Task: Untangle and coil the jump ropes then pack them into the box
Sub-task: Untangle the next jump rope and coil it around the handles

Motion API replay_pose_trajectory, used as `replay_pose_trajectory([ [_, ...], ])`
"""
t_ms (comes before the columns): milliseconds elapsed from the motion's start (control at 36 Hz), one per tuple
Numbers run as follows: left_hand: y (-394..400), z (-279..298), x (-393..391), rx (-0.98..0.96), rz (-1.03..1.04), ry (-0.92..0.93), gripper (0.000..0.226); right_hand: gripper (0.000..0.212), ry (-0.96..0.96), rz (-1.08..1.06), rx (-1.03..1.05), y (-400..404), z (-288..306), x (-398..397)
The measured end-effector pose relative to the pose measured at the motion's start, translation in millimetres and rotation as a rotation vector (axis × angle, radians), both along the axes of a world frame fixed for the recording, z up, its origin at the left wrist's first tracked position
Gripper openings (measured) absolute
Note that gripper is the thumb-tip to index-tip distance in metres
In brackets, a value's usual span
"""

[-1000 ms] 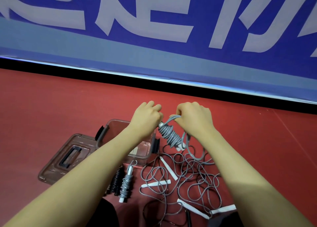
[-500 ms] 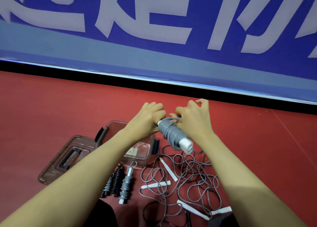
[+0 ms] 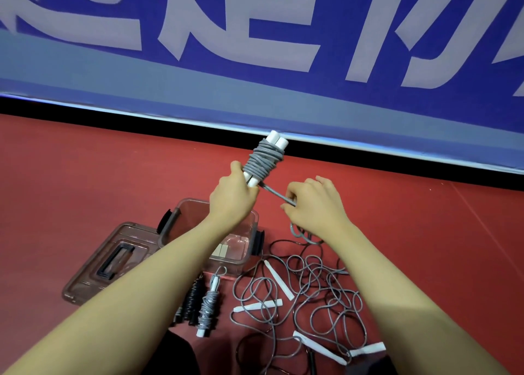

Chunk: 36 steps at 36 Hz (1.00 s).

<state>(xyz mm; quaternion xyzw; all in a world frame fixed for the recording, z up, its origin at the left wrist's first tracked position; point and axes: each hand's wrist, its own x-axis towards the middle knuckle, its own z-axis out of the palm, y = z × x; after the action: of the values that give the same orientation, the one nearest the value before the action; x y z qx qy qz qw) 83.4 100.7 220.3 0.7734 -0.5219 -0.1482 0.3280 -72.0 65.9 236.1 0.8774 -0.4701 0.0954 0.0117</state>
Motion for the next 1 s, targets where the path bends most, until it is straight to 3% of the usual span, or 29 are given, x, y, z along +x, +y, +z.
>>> replay_pose_trajectory([
  [194,-1,-11,16,0.182,0.071,-0.345,0.03,0.014,0.091,0.099,-0.025,14,14,7],
  [333,0,-11,11,0.26,-0.008,-0.579,0.024,0.007,0.11,0.196,-0.191,19,23,9],
  [417,-1,-11,7,0.312,-0.066,-0.685,0.025,0.026,0.053,0.242,-0.345,20,23,10],
  [556,0,-11,0,0.283,-0.2,-0.813,0.023,0.022,0.023,0.275,-0.458,15,15,6],
  [694,2,-7,-4,0.235,-0.314,-0.935,0.018,0.013,0.018,0.186,-0.259,15,18,5],
  [833,-3,-5,-1,0.251,-0.304,-0.901,0.003,0.024,-0.044,0.111,-0.108,12,16,6],
  [889,-3,-5,-1,0.226,-0.301,-0.901,0.015,0.023,-0.082,0.084,-0.046,9,16,7],
  [1000,-1,-2,0,0.195,-0.33,-0.867,0.018,0.021,-0.182,0.038,0.067,4,16,5],
])
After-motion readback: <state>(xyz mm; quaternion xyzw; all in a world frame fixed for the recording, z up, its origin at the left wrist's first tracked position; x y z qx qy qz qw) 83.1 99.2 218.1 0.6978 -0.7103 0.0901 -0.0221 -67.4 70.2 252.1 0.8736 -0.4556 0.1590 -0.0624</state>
